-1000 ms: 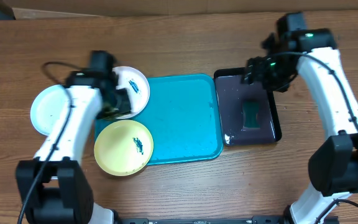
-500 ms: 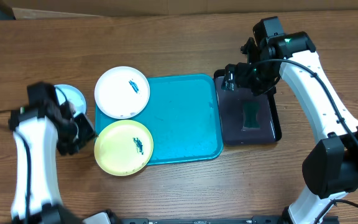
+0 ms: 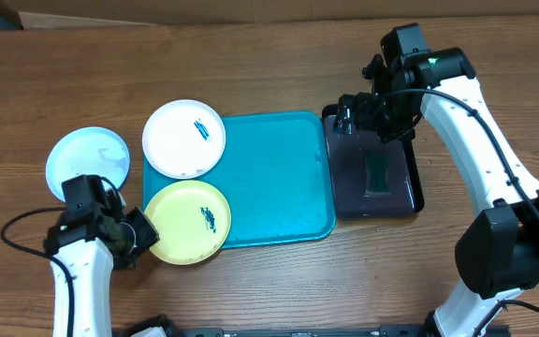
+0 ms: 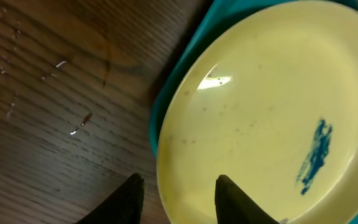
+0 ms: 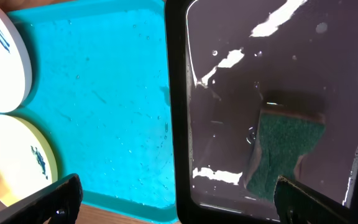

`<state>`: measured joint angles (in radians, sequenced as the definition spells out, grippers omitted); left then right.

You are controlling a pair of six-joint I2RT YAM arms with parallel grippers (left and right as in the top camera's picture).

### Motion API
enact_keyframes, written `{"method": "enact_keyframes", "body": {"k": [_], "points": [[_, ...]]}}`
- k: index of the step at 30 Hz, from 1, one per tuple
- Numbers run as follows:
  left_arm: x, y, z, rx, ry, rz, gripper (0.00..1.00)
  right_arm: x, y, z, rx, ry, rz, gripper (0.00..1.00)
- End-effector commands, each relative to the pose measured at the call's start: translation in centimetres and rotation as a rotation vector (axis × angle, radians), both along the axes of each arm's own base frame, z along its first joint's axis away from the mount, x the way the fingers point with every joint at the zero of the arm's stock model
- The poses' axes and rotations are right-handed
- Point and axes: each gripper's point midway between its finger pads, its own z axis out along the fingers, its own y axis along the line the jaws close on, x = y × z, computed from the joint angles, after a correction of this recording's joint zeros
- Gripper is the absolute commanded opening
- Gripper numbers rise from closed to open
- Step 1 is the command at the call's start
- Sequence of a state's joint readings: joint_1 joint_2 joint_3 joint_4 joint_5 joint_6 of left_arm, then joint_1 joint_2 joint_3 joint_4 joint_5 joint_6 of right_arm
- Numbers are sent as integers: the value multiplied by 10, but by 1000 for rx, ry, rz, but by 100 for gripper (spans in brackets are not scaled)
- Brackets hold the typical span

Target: Clean dirty plates on tray and stack at the side

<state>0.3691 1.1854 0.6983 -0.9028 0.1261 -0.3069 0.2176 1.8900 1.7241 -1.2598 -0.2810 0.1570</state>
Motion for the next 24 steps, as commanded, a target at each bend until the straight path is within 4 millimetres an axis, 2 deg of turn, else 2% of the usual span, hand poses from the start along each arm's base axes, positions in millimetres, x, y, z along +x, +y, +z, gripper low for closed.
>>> {"method": "enact_keyframes", "body": {"k": [1, 6, 12, 15, 18, 24], "points": [[-5, 2, -18, -5, 39, 16, 38, -1, 0, 2, -2, -6, 4, 100], [-7, 0, -29, -23, 88, 15, 33, -1, 0, 2, -2, -6, 4, 100], [-13, -4, -40, -55, 144, 13, 4, -1, 0, 2, -2, -6, 4, 100], [-12, -9, -39, -83, 140, 7, 4, -1, 0, 2, -2, -6, 4, 100], [-8, -23, -35, -157, 110, -49, 4, -1, 0, 2, -2, -6, 4, 100], [10, -54, -11, -325, 9, -160, 4, -1, 0, 2, -2, -6, 4, 100]]}}
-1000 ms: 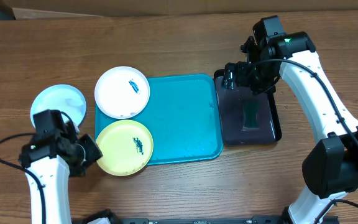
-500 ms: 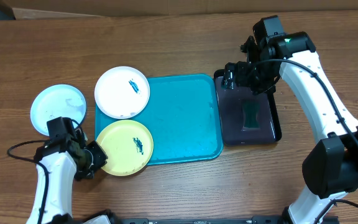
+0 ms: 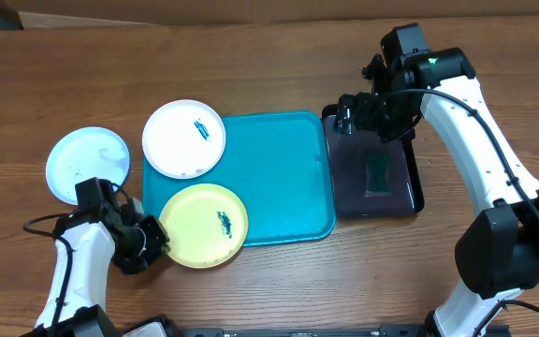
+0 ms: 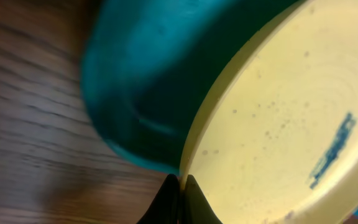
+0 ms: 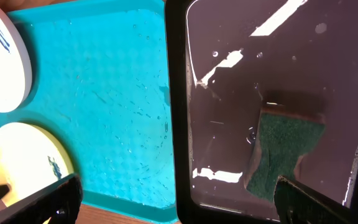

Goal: Clean dirty plates on tray and stack at the side
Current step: 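Slide the yellow plate to the tray center with the left gripper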

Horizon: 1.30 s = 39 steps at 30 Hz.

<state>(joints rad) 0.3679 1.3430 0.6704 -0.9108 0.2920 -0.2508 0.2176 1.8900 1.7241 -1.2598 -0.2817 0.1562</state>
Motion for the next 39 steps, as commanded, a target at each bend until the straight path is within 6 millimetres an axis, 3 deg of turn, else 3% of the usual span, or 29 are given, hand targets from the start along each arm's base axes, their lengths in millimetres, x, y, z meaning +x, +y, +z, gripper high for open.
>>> {"method": "enact_keyframes", "body": {"k": [1, 8, 15, 22, 26, 28, 30, 32, 35, 39], "points": [[24, -24, 22, -132, -122, -86, 4, -1, 0, 1, -2, -6, 3, 100], [58, -64, 33, -156, -225, -167, 4, -1, 0, 1, -2, -6, 3, 100], [96, -103, 34, -59, -325, -145, 4, -1, 0, 1, -2, -6, 3, 100], [106, -134, 15, -15, -310, -115, 4, -1, 0, 1, -2, -7, 3, 100], [107, -135, 1, -9, -281, -101, 5, -1, 0, 1, -2, -6, 3, 100], [111, -136, 3, -10, -297, -133, 40, -1, 0, 1, -2, -6, 3, 100], [118, -139, 15, -20, -344, -221, 51, -1, 0, 1, -2, -6, 3, 100], [126, -139, 29, -9, -364, -266, 53, -1, 0, 1, -2, -6, 3, 100], [136, -138, 51, 27, -383, -321, 47, -1, 0, 1, -2, -7, 3, 100], [138, -120, 62, 147, -349, -334, 47, -1, 0, 1, -2, -6, 3, 100]]}}
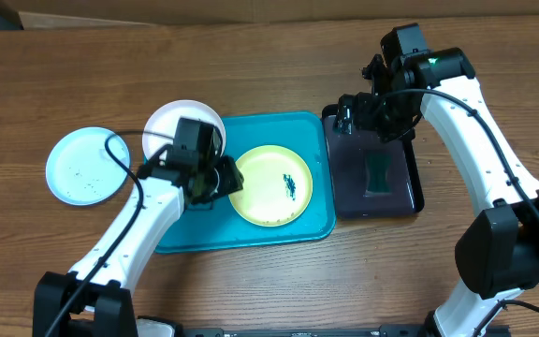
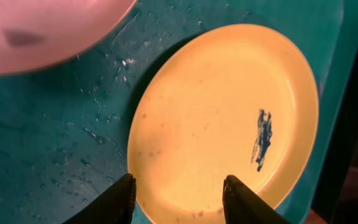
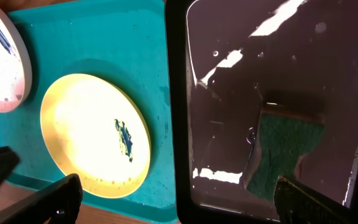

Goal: Clean dirty plates on tray and stack at the side
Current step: 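Slide the yellow plate to the tray center with the left gripper, then lower the right gripper and grasp the green sponge in the black tray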

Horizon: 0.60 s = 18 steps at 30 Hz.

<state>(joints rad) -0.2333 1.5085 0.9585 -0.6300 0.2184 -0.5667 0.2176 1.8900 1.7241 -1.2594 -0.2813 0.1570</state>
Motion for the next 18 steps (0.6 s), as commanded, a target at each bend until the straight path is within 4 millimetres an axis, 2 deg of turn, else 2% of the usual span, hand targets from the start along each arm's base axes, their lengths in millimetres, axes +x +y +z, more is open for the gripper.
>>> {"method": "enact_keyframes", "body": {"k": [1, 9, 13, 18], "points": [[10, 18, 12, 132, -39, -43, 47, -1, 0, 1, -2, -6, 3, 100], [3, 21, -13, 164, 52, -55, 47, -1, 0, 1, -2, -6, 4, 100], [5, 18, -31, 160, 87, -76, 38, -1, 0, 1, -2, -6, 3, 100], [5, 13, -53, 158, 131, -96, 32, -1, 0, 2, -2, -6, 3, 100]]}}
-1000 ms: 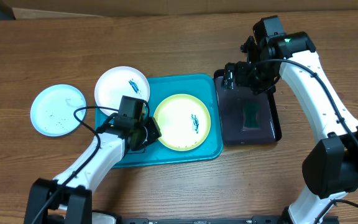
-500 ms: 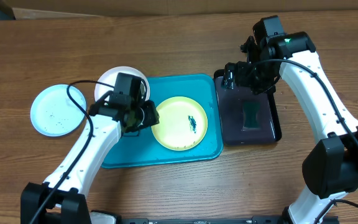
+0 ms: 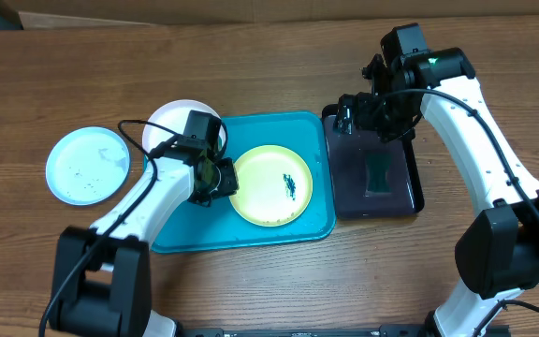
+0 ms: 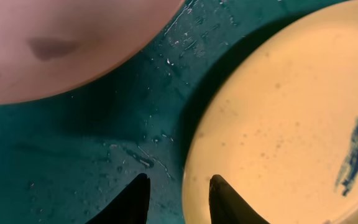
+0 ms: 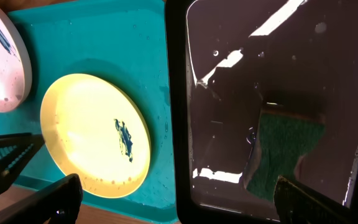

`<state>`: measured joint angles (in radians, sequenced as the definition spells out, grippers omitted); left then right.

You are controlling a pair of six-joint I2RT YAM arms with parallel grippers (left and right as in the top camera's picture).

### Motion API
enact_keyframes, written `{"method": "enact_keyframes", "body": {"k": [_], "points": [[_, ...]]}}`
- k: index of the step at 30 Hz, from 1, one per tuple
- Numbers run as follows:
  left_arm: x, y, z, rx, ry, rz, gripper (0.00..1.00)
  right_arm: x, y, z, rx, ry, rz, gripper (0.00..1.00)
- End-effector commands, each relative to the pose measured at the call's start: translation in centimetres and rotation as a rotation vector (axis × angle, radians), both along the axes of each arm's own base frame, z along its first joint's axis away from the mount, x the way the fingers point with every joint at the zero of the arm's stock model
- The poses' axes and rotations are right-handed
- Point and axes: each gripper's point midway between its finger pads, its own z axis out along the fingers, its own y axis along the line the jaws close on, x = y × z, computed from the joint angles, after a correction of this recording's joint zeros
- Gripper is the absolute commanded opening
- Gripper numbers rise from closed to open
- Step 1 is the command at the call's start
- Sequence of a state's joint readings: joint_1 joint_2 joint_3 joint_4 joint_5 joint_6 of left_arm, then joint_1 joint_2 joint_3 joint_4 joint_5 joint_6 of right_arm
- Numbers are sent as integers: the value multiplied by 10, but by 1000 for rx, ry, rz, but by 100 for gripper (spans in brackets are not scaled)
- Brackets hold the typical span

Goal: Clean dirty plates on tray and stack at the side
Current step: 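Lower the right gripper and grasp the green sponge in the black tray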

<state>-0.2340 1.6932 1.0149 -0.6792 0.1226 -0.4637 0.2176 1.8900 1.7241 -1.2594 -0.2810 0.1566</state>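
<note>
A yellow plate with a blue smear lies flat on the right half of the teal tray. My left gripper is open at the plate's left rim. In the left wrist view one finger is over the tray and the other over the yellow plate. A white plate with a blue smear sits on the tray's far left corner, partly under my left arm. My right gripper hangs open above the black tray, where a green sponge lies.
A pale blue-white plate rests on the wooden table left of the teal tray. The black tray holds water and stands against the teal tray's right edge. My right arm reaches in from the right side.
My left gripper has come down closer to the yellow plate's left rim, still open, with its fingers a little nearer together. The plate and the right arm have not moved.
The yellow plate first lay over the tray's near left corner with my left gripper open at its edge. Then the gripper was shut on its rim. Later the plate lay further right in the tray with the gripper open above it, as now.
</note>
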Motion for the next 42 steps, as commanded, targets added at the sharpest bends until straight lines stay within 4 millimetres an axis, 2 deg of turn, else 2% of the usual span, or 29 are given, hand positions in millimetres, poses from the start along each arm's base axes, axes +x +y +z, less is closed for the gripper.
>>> {"method": "enact_keyframes", "body": {"k": [1, 5, 8, 10, 21, 34, 39, 42], "points": [[6, -3, -10, 2, 10, -26, 30, -1, 0, 2, -2, -6, 3, 100], [6, -4, -14, 1, 18, -26, 16, -1, 0, 2, -2, -6, 3, 100], [5, -3, -13, 1, 19, -24, 13, -1, 0, 2, -2, -6, 4, 100], [3, -1, -13, 11, 29, -22, 4, -1, 0, 2, -2, -6, 4, 100], [-4, 1, -14, -2, 82, 111, 4, -1, 0, 2, -2, -6, 3, 100], [-4, 1, -14, -8, 88, 155, 4, -1, 1, 2, -1, -7, 4, 100], [0, 6, -12, -17, 82, 197, 6, 9, 1, 6, 6, -56, 30, 100], [3, 13, -11, -27, 85, 229, 8, 6, -3, 7, -1, -49, 40, 94]]}}
